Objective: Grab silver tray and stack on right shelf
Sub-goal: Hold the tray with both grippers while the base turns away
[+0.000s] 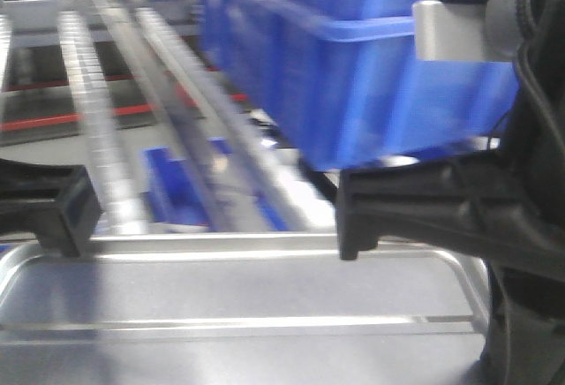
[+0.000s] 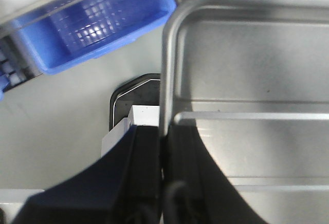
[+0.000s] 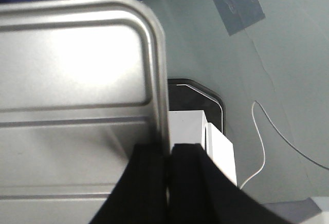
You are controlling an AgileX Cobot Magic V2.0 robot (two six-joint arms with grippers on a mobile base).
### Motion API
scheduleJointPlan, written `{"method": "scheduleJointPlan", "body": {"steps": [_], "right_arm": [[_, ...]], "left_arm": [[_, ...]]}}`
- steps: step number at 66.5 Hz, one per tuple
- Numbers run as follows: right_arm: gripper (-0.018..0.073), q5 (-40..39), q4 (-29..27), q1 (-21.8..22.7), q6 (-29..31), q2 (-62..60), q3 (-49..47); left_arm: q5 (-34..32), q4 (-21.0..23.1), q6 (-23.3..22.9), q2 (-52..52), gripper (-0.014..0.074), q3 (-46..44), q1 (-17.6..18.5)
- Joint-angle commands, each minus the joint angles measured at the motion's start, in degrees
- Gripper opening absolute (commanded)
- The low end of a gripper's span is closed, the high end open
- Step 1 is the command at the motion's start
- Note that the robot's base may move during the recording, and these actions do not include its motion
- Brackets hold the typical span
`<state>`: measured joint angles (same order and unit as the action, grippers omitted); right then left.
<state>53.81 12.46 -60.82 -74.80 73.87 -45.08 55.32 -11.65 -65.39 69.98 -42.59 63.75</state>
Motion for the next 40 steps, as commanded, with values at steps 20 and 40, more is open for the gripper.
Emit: {"method": "scheduleJointPlan", "body": {"steps": [20,40], "right_arm": [[0.0070,-0.44,2.35,0.02,-0.52,-1.85,-1.57],[0.0070,-0.44,2.35,0.02,-0.52,-1.85,-1.57]], "left_arm": [[0.51,-0.14,0.15,-1.40,-0.0100,-1.26,0.75],[0.51,-0.14,0.15,-1.40,-0.0100,-1.26,0.75]]}}
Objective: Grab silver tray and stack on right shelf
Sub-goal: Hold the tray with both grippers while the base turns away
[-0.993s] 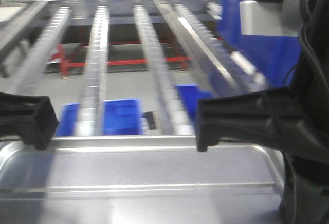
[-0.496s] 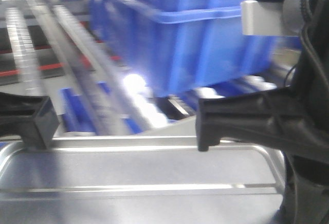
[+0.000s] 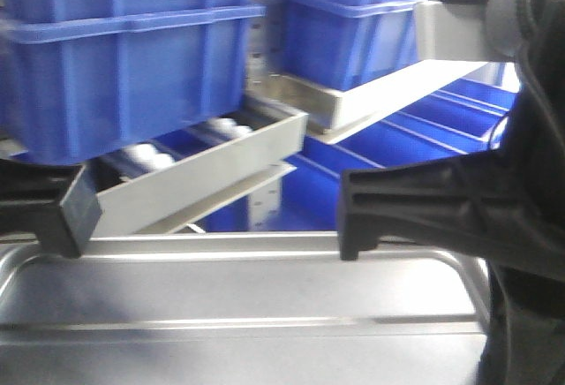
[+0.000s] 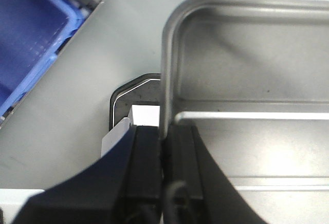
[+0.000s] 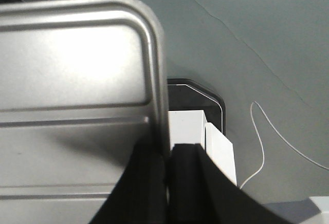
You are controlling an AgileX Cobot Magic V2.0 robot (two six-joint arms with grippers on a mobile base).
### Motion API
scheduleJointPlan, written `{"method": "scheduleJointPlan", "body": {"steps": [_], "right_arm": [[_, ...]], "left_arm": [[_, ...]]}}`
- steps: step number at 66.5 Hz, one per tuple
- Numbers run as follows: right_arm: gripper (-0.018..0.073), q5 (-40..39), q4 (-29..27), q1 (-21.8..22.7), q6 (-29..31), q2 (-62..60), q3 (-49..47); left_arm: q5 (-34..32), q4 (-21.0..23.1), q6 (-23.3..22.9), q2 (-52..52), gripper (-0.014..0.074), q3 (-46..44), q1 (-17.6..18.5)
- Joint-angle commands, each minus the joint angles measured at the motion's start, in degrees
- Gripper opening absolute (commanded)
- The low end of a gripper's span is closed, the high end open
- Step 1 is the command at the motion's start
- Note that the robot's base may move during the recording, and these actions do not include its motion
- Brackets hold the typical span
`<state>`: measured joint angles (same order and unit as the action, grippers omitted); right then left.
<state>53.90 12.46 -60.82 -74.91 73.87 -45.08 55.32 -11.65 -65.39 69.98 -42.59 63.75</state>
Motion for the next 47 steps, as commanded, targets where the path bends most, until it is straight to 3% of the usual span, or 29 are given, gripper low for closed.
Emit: {"method": "scheduleJointPlan", "body": {"steps": [1,47], "right_arm": [[0.0070,-0.54,2.35,0.02,-0.42,-1.85,-1.57],[0.0070,-0.49,2.35,0.02,-0.42,-1.85,-1.57]], "left_arm": [[0.51,-0.14,0.15,-1.40,-0.0100,-1.26,0.75],[0.51,-0.14,0.15,-1.40,-0.0100,-1.26,0.75]]}}
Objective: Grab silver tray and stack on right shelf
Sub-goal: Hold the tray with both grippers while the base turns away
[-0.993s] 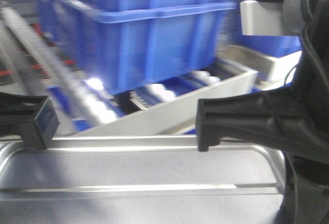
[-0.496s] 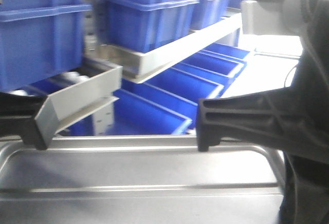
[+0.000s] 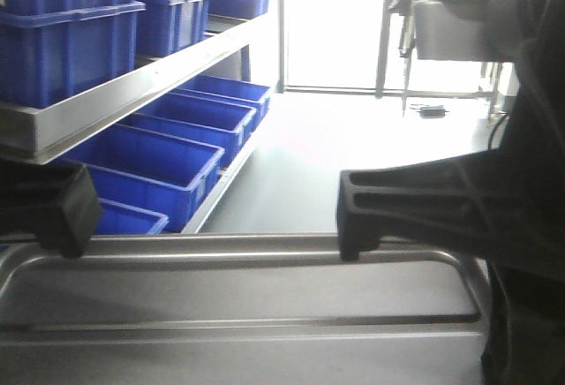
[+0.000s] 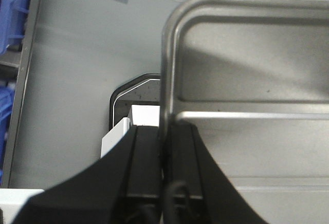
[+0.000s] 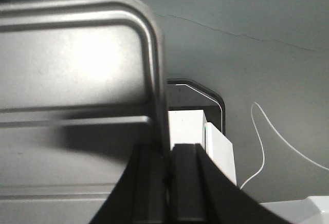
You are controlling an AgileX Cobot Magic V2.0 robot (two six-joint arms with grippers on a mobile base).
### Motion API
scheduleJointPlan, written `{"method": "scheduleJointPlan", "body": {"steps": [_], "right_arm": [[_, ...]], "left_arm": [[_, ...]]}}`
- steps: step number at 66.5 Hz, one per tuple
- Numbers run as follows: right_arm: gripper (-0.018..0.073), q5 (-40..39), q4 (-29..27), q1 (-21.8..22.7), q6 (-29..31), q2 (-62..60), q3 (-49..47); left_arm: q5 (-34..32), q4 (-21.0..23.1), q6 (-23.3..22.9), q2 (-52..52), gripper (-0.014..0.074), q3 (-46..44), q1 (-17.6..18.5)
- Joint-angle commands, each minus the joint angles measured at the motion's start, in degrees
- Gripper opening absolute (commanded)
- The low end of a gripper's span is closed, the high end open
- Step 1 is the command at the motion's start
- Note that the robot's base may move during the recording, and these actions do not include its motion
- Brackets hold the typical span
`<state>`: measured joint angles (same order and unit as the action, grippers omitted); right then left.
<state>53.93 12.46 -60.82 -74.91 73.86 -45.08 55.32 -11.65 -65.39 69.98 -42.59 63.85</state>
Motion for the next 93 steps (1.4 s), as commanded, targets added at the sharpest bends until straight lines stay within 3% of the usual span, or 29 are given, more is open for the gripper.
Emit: {"method": "scheduleJointPlan", "body": {"steps": [1,35,93], "right_arm": [[0.0070,-0.51,2.35,0.02,-0.42,-1.83,-1.57],[0.0070,-0.51,2.35,0.02,-0.42,-1.83,-1.57],[0.0070,-0.51,2.35,0.02,-0.42,-1.83,-1.57]], "left_arm": [[0.51,-0.14,0.15,-1.40,-0.0100,-1.26,0.64],[1.18,-0.14,0.15,-1.40,-0.0100,-1.26,0.64],[19.25,-0.14,0.15,-1.40,-0.0100,-1.26,0.64]]}}
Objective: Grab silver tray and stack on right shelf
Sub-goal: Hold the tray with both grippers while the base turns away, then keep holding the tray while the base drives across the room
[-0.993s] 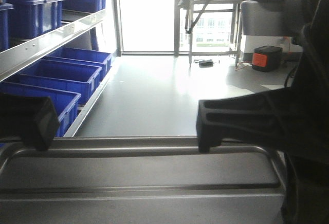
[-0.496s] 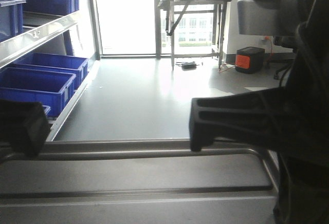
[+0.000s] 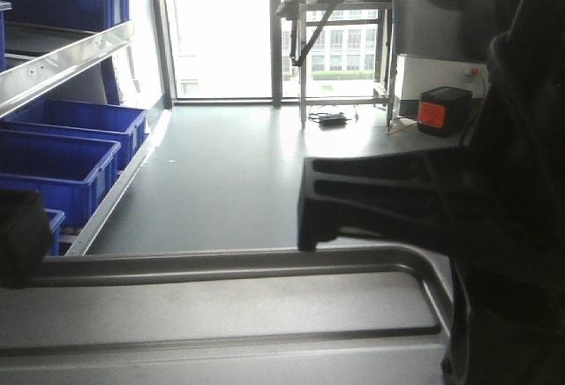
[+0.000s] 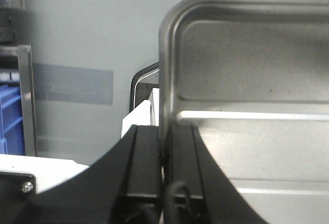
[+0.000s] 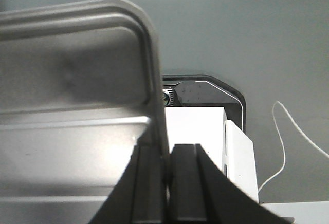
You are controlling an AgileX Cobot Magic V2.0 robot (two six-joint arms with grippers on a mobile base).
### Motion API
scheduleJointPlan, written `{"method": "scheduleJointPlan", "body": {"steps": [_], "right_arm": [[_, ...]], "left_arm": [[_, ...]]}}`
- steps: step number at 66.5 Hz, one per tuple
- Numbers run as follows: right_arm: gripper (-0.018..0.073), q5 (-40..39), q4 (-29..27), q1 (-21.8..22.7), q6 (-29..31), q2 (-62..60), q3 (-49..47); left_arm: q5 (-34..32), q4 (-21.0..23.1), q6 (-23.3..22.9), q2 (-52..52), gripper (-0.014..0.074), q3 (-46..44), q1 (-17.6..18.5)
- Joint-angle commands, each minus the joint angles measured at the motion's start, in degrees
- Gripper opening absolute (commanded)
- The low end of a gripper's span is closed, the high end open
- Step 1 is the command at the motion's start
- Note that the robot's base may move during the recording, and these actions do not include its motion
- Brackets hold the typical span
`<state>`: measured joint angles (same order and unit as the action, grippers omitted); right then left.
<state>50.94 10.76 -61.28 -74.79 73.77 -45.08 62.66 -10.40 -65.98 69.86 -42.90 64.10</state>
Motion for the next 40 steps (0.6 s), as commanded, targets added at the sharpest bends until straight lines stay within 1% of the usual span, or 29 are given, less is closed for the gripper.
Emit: {"method": "scheduleJointPlan", "body": {"steps": [1,10,40], "right_arm": [[0.0070,2.48,4.05,0.48,-0.54,-1.74,-1.57],[0.0070,2.48,4.05,0.48,-0.54,-1.74,-1.57],[0.0070,2.48,4.05,0.48,-0.54,-1.74,-1.57]], "left_arm": [[12.02,-1.39,0.74,-1.28,-0.0100,-0.94,0.39],[14.03,-1.39,0.74,-1.28,-0.0100,-0.94,0.39],[14.03,-1.39,0.74,-1.28,-0.0100,-0.94,0.39]]}}
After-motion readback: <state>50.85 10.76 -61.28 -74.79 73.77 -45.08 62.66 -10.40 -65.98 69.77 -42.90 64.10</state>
